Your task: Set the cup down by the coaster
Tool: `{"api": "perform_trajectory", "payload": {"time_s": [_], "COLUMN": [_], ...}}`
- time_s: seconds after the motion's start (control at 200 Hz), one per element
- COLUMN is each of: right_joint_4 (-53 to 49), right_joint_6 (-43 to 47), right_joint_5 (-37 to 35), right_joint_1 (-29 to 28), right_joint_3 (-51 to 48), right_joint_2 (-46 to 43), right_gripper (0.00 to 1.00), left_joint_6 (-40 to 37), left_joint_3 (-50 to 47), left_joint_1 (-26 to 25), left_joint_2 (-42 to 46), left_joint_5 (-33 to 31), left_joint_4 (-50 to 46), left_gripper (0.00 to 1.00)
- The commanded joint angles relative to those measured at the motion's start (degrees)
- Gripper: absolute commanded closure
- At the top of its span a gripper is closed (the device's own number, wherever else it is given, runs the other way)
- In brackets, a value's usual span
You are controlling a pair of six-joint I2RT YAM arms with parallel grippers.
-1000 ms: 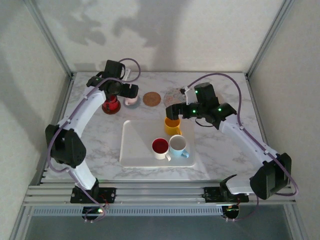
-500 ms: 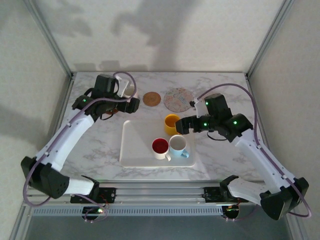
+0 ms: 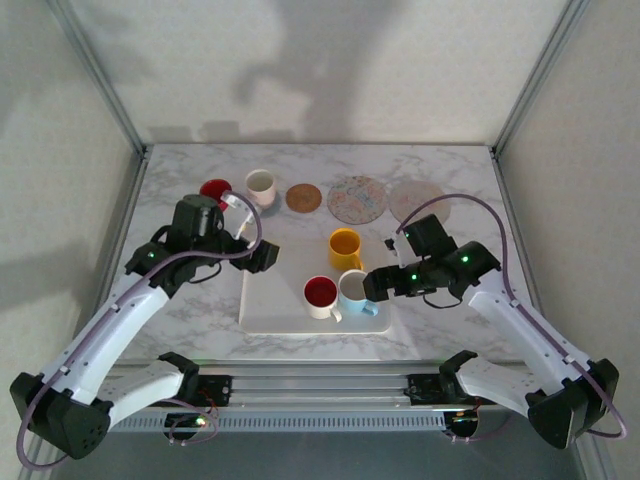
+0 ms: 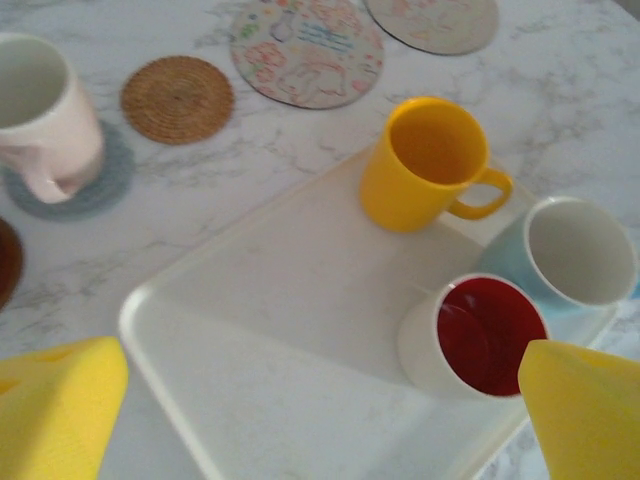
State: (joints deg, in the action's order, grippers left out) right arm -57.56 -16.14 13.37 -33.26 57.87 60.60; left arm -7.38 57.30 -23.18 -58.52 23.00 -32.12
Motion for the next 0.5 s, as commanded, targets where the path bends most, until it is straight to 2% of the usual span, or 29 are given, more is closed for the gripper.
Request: {"api": "perform_trajectory", "payload": {"time_s": [0.0, 0.275, 0.496], "right_joint_4": [-1.4, 2.26, 5.49], "right_joint_6": [-2.64, -4.59, -4.7], "right_joint_5": [-0.65, -1.82, -0.71], "right_joint_1": [-1.09, -1.99, -3.41], "right_joint_3": [-2.84, -7.52, -8.62], "right_joint_2": [-1.77, -2.38, 1.01], "right_gripper": [0.05, 0.1, 0.14], "left_joint_6": [-0.82, -1.97, -2.66], "left_joint_3": [-3.6, -11.65, -16.35], "left_joint_1": [-1.12, -2.31, -3.01], "left_joint_2": [2.12, 7.26, 12.01], "left_joint_5": [4.39, 6.42, 7.87], "left_joint_4": [3.78, 8.05, 10.15], "left_gripper": [0.0, 0.0, 0.0]}}
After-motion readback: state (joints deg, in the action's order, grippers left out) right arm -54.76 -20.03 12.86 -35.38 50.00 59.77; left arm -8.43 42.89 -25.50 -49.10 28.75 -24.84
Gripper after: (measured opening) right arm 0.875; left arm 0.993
